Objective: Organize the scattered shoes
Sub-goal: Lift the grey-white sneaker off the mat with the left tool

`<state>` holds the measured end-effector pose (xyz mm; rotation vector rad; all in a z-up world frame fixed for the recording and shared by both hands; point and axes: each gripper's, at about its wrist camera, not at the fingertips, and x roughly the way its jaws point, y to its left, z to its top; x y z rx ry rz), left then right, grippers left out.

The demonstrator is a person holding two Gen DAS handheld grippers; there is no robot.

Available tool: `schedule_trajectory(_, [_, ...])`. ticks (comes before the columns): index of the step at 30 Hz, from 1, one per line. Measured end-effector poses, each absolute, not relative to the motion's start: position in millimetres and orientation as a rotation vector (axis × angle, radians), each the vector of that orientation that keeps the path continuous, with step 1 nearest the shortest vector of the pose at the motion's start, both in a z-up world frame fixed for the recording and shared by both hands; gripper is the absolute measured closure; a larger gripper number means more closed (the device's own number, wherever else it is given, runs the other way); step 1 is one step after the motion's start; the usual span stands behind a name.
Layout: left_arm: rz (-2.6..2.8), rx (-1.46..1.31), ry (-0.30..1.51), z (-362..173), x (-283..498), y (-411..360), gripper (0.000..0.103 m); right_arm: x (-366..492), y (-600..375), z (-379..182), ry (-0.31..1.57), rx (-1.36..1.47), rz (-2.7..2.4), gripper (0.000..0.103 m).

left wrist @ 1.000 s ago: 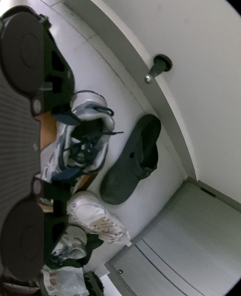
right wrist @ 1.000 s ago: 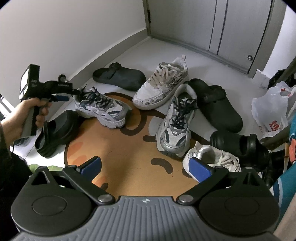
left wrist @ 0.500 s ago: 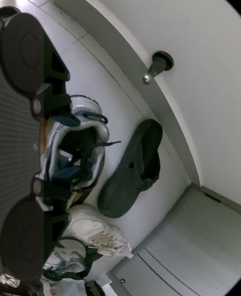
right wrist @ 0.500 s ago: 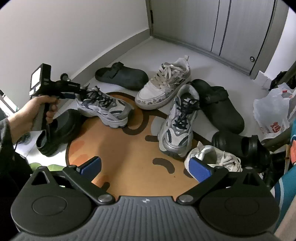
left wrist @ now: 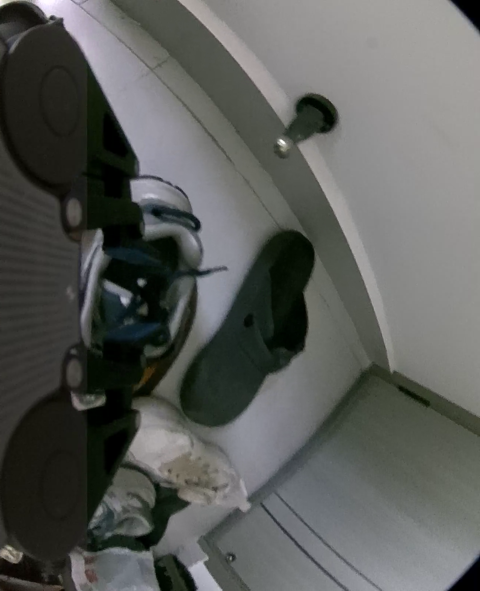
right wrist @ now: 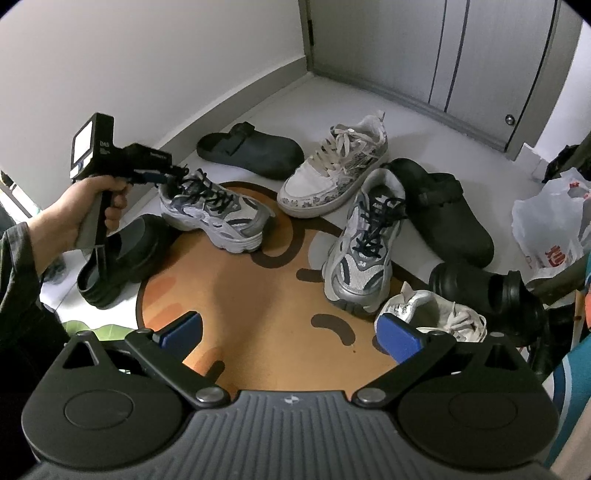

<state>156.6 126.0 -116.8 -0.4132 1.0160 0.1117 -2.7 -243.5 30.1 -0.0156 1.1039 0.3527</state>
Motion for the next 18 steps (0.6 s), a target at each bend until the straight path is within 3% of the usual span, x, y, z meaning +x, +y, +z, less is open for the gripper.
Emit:
schedule_trajectory(8, [0.105,-0.412,1.030,-137,165,131,0.064,-6,-240,31,1.101,-0.033,0.361,0.000])
schedule_trajectory(10, [0.089,-0.440,1.017,-137,164,133,0.087,-6,-239,32,1.099,-0.036,0.361,0.000])
schedule_trajectory(11, [0.081,-0.483,1.018,-138,163,136,0.093,-6,-238,32,1.098,-0.038,0.362,0.000])
schedule_trajectory(18, [0.090,-0.587,0.992,-128,160,146,0.095,-7,-237,31,1.103,-0.044,0.364,0.000])
